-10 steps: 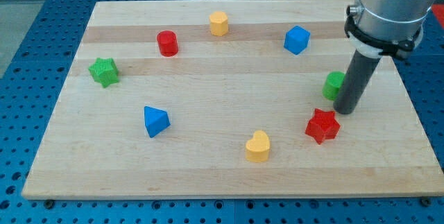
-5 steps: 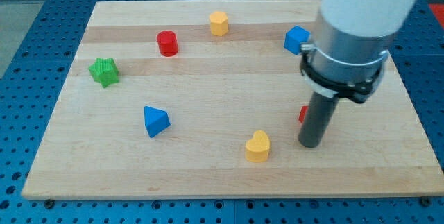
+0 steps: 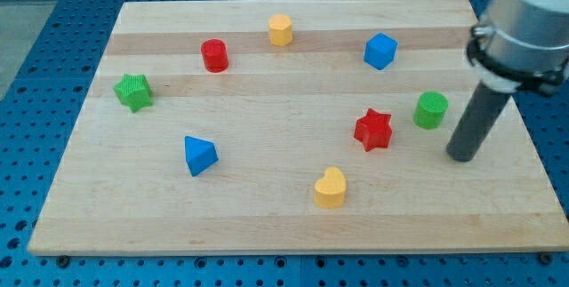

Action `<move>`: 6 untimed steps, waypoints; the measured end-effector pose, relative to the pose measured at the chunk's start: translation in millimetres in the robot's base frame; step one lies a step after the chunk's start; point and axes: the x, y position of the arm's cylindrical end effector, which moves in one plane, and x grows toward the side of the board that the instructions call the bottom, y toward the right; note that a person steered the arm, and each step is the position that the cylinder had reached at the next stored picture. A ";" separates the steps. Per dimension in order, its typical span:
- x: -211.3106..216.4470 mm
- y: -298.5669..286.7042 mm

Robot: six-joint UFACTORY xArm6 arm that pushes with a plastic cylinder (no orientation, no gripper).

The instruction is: Make a diagonal line with red star green circle and yellow heart

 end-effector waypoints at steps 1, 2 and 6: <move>-34.0 -28.2; -41.6 -37.8; 91.4 -151.8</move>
